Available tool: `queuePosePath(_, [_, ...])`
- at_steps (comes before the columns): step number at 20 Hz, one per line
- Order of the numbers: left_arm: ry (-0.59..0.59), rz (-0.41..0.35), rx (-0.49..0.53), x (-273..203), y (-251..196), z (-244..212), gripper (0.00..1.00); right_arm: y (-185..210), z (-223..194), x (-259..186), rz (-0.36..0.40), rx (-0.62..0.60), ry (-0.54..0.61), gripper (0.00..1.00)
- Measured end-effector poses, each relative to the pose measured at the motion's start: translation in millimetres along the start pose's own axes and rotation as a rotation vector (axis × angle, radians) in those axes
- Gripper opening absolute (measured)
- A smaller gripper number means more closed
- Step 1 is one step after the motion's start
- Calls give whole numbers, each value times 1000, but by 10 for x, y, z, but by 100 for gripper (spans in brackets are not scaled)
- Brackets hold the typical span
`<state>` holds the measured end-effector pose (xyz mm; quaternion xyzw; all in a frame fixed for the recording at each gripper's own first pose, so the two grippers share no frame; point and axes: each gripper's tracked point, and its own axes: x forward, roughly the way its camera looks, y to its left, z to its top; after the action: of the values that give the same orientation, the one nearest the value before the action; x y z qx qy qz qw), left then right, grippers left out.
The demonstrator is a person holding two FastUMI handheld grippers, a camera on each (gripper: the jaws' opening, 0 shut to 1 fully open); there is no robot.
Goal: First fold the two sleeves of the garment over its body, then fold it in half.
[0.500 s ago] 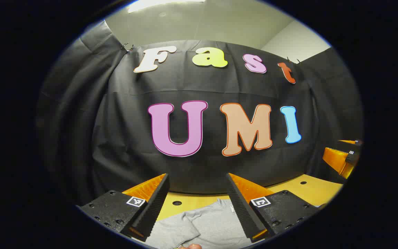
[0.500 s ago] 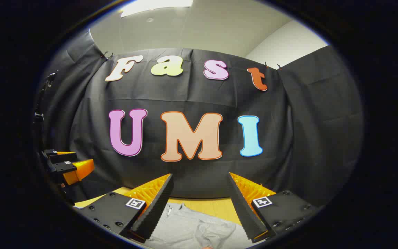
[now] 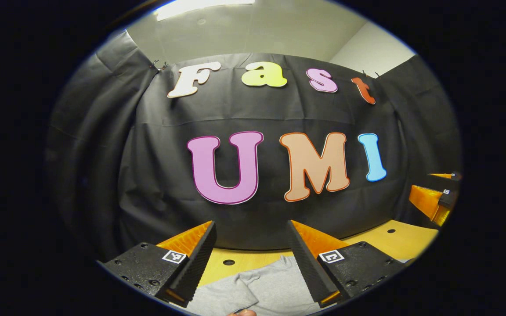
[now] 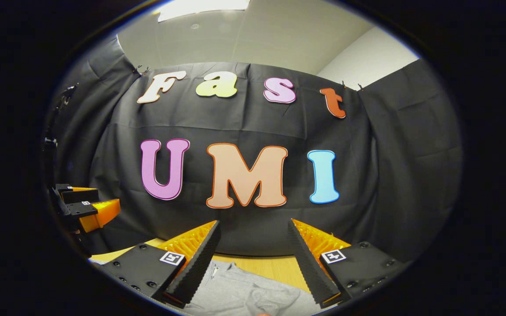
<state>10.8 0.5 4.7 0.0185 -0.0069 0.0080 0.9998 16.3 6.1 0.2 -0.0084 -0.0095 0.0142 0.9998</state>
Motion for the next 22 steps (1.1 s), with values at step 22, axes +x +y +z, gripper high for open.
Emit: queuePosePath(22, [-9,8,-8,-17,17,13,93,-467,-272,158,-73,-36,56,97])
